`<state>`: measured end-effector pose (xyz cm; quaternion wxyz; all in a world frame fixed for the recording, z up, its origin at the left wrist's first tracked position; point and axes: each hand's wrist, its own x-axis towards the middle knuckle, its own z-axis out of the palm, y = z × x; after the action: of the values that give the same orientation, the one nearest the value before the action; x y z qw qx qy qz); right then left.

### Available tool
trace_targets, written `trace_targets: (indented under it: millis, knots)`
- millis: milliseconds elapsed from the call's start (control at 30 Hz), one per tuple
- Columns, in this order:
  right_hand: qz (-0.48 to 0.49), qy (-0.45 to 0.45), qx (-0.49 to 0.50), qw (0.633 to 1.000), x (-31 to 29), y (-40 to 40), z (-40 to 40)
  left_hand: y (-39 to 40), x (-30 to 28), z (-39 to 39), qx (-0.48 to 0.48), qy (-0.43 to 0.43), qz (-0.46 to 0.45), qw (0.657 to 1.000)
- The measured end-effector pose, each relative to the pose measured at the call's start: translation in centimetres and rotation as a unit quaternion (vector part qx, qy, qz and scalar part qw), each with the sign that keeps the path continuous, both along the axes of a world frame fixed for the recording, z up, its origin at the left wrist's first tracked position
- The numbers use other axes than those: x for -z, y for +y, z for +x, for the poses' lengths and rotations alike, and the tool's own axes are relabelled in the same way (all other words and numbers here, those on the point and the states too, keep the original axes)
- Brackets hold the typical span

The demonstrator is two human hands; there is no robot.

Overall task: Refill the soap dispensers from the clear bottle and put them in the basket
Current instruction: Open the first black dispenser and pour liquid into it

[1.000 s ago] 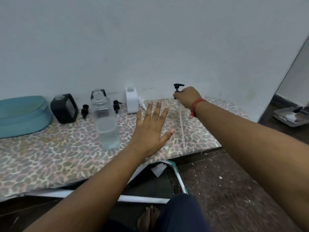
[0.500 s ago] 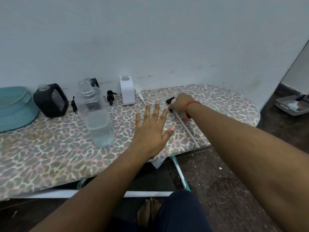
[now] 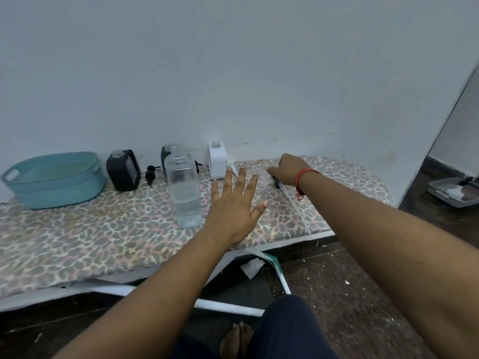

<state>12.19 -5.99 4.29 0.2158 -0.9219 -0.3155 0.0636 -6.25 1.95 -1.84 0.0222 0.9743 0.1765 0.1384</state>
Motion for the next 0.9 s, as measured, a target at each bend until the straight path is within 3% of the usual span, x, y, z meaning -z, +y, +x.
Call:
trace_targets:
  millis: [267, 467, 700, 900]
  knots:
    - [0.019, -0.042, -0.045, 0.998, -4.4, -0.3, -7.9, -0.4, -6.0, -6.3, -0.014, -0.069, 0.059, 0.996]
    - [0.026, -0.125, -0.079, 0.989, -7.1, 0.2, -13.9, 1.4, -9.9, -11.2, -0.060, -0.100, 0.098, 0.988]
    - [0.203, -0.265, -0.138, 0.932, -8.7, 3.7, -18.4, 6.3, -11.6, -13.7, -0.120, -0.125, 0.099, 0.980]
    - [0.275, -0.225, -0.160, 0.921, -7.1, 6.6, -19.8, 10.8, -8.5, -15.2, -0.166, -0.106, 0.051, 0.979]
